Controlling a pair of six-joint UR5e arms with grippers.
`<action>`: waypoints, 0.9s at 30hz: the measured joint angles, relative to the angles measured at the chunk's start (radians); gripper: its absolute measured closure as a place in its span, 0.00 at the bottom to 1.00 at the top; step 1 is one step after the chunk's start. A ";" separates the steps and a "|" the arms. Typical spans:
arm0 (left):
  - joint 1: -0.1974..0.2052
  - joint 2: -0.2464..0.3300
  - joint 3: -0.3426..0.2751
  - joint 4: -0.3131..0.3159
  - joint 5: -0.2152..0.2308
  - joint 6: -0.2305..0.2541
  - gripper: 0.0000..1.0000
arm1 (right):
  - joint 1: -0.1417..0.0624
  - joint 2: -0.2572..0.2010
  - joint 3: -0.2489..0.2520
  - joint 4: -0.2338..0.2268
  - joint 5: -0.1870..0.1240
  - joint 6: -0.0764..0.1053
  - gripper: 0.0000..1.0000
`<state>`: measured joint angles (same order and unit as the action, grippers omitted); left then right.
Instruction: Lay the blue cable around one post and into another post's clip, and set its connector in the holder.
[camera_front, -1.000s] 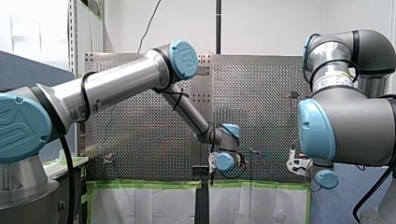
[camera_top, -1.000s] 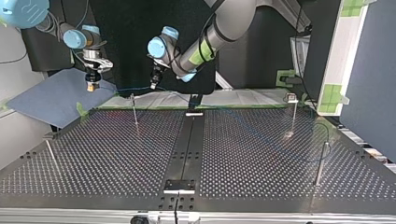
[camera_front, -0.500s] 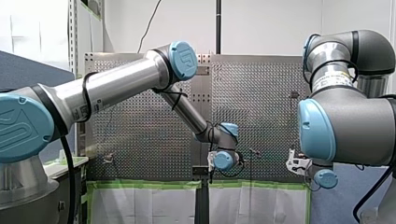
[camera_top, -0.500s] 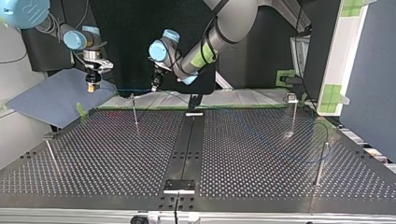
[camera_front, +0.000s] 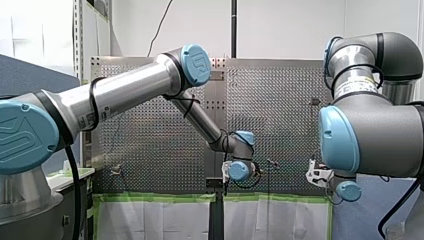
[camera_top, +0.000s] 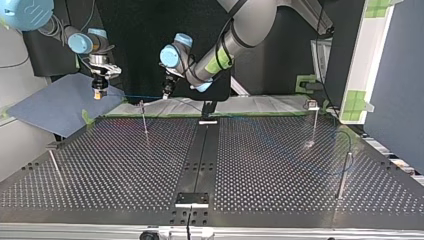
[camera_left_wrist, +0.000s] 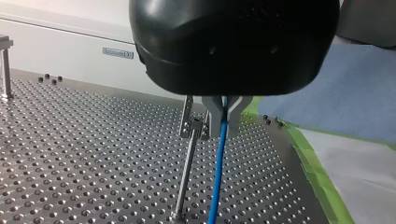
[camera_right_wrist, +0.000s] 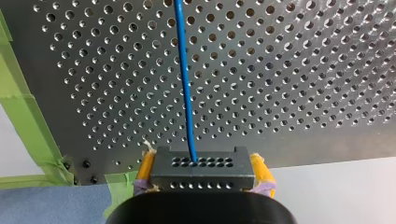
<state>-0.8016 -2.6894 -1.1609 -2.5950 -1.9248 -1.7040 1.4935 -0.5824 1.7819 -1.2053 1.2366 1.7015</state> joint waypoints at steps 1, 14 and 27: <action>0.000 0.000 0.000 0.000 0.001 0.000 1.00 | 0.000 0.000 0.000 0.000 0.000 0.000 1.00; 0.000 0.000 0.013 -0.003 0.005 0.000 0.98 | 0.000 0.001 0.000 -0.002 0.000 0.000 1.00; 0.004 0.000 0.012 -0.004 0.010 -0.002 0.98 | 0.001 0.003 -0.007 0.008 0.000 -0.001 1.00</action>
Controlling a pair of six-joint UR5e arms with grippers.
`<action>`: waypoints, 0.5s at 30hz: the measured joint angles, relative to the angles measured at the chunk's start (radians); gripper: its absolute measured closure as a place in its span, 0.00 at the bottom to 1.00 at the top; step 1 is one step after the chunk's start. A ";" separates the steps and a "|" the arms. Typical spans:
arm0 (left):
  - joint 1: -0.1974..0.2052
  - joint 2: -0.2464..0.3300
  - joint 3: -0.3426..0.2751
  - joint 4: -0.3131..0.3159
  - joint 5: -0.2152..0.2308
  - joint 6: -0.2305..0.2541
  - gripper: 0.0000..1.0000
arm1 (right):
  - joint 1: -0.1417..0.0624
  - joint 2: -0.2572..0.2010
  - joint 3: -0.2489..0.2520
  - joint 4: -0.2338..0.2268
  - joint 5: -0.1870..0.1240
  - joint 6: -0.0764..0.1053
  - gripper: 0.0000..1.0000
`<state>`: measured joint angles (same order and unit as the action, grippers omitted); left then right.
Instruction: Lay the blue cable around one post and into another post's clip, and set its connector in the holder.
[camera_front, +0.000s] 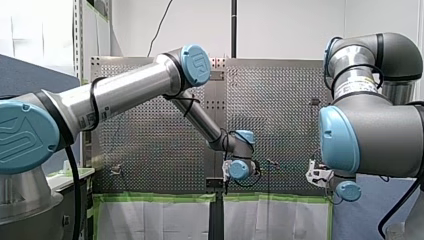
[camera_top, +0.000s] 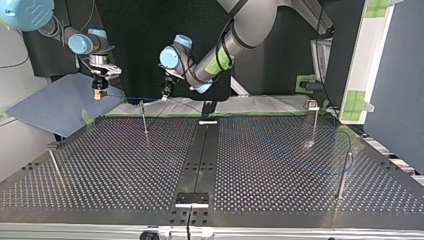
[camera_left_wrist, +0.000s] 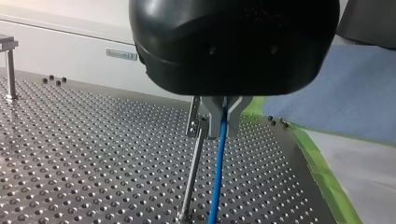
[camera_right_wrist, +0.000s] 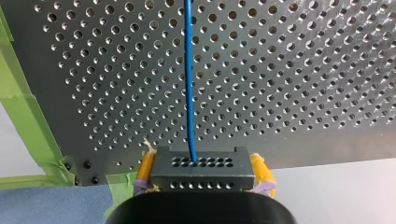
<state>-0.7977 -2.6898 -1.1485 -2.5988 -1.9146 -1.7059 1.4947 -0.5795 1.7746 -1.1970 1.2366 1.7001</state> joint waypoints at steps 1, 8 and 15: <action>0.001 0.000 0.000 0.000 0.000 -0.001 0.98 | 0.000 0.000 0.000 0.000 0.000 0.000 1.00; 0.001 -0.017 0.005 -0.002 0.000 -0.007 0.98 | 0.000 0.000 0.000 0.000 0.000 0.001 1.00; 0.001 -0.029 0.024 -0.008 0.000 -0.010 0.98 | 0.000 0.000 0.000 0.001 0.000 0.000 1.00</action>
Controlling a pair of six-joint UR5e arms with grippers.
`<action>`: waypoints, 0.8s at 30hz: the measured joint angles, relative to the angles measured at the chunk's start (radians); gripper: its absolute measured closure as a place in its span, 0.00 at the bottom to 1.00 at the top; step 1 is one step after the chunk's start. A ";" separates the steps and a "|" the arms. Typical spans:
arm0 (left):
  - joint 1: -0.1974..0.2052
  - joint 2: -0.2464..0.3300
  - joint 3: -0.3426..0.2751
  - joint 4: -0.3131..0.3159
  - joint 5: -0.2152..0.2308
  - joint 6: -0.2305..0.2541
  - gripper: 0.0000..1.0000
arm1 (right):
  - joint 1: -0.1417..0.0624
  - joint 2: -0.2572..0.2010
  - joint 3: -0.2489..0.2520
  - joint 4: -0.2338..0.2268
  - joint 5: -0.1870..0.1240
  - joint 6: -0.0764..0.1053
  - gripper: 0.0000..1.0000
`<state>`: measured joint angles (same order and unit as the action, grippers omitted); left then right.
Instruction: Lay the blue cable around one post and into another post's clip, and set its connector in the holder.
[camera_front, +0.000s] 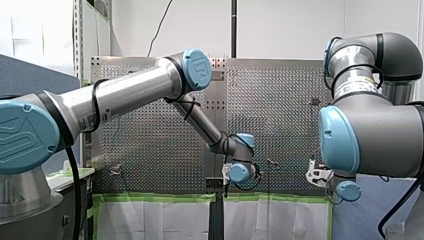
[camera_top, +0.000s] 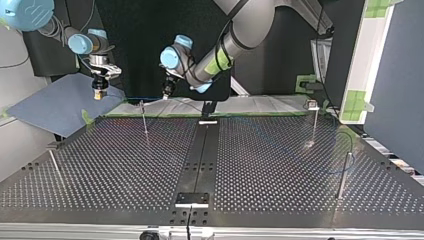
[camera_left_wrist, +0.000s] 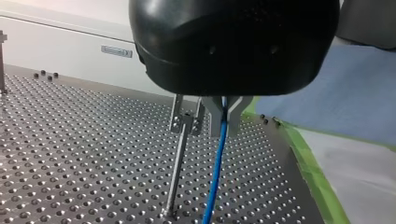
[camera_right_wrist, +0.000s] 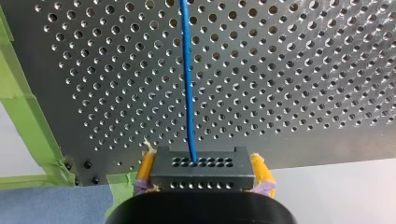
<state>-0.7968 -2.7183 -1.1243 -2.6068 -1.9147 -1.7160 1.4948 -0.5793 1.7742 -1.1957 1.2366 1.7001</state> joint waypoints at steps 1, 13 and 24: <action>0.000 0.000 0.004 -0.003 -0.001 0.000 0.98 | 0.000 0.000 0.000 0.000 0.000 0.000 1.00; -0.003 0.000 0.014 -0.024 -0.006 0.005 0.98 | 0.000 0.000 0.000 0.000 0.000 0.001 1.00; 0.003 -0.001 0.018 -0.022 0.012 0.002 0.98 | 0.000 0.001 -0.010 0.000 0.000 0.005 1.00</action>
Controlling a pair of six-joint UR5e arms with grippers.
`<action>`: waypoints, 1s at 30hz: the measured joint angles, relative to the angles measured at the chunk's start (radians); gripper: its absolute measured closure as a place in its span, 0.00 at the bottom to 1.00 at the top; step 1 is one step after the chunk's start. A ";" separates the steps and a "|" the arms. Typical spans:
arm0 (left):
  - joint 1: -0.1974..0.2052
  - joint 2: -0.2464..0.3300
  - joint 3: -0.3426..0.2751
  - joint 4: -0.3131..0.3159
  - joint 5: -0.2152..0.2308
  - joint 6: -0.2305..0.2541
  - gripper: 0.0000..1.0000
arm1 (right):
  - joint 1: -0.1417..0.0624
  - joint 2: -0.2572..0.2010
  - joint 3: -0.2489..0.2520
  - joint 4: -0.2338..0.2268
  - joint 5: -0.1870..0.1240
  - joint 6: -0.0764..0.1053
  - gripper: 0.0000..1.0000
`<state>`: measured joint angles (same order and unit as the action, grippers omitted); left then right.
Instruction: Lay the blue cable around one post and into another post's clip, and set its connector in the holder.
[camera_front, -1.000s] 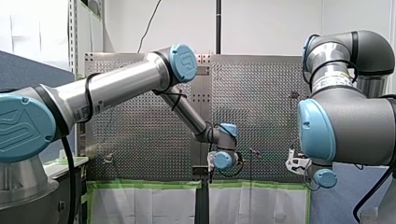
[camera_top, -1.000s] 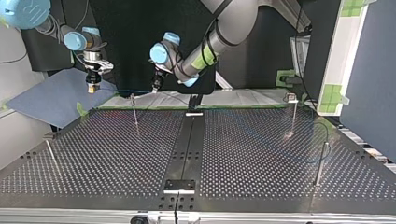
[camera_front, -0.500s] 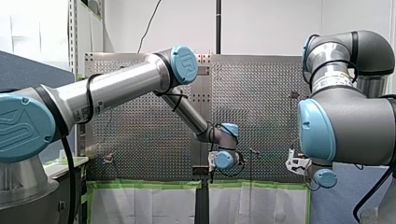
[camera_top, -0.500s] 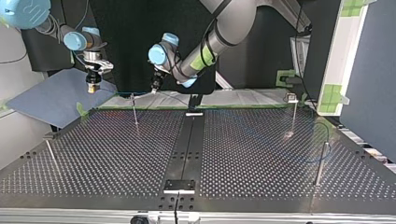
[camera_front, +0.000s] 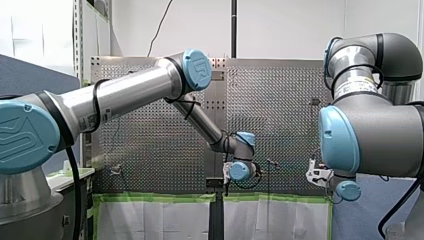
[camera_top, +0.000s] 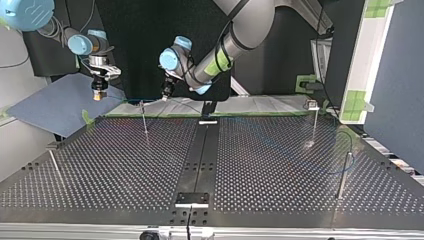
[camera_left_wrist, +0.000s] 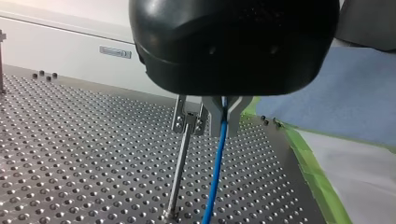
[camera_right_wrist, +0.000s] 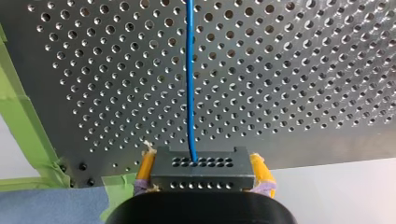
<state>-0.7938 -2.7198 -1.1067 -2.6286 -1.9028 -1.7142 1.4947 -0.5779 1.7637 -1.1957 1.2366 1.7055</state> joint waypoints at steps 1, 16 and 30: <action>0.001 0.000 0.001 0.000 0.001 0.000 0.98 | 0.000 0.000 -0.001 0.000 0.000 0.000 1.00; 0.006 -0.001 0.005 -0.002 0.011 -0.001 0.98 | 0.000 0.001 -0.006 -0.004 0.000 0.003 1.00; 0.022 -0.001 0.014 -0.008 0.018 -0.002 0.95 | 0.002 0.002 -0.022 0.002 -0.001 0.003 1.00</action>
<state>-0.7717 -2.7210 -1.0928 -2.6366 -1.8848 -1.7163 1.4964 -0.5761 1.7413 -1.1933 1.2357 1.7089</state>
